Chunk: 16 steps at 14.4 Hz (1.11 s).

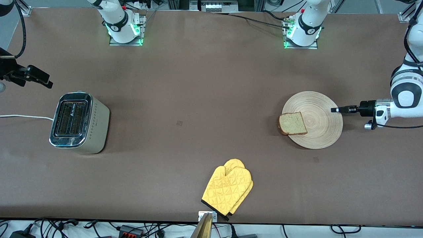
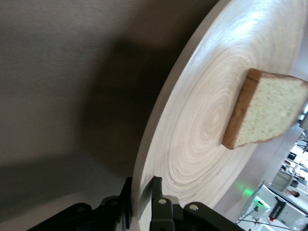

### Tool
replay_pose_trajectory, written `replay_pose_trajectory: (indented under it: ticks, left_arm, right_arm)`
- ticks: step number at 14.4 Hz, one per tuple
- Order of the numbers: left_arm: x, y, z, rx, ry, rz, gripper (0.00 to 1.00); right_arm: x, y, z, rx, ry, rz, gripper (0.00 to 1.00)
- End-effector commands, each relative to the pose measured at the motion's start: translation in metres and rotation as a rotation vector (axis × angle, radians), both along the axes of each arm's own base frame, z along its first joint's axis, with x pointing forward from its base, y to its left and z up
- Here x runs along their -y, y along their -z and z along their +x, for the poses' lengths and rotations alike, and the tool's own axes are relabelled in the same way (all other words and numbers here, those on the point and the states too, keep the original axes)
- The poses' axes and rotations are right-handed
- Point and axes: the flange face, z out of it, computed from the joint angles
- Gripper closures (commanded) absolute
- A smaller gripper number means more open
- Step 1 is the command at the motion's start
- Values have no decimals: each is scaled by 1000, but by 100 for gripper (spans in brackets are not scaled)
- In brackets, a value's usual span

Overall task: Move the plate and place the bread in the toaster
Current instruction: 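Grip the wooden plate's rim with the left gripper, then slide the plate with bread toward the toaster using the left gripper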

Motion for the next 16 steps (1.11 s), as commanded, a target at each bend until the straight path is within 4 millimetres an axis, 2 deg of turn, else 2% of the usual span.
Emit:
replay_pose_trajectory:
  ticks: [1,4,6,9,13,16]
  left_arm:
    - [6,0,-2,-11,5,-40,97]
    - [17,-5,1,-14,18,-85,100]
    - [29,-18,16,36,83,-125,100]
    - [48,-17,24,46,145,-185,100]
    - [66,-17,23,84,171,-305,100]
    - [94,-18,30,100,196,-368,100]
  right_arm:
    - [2,-2,-1,14,-3,2,0]
    - [1,0,-1,27,-6,0,0]
    - [1,2,-1,27,-6,-2,0]
    - [2,2,-1,29,-5,-3,0]
    - [3,5,0,3,16,0,0]
    - [-2,6,4,1,4,-3,0]
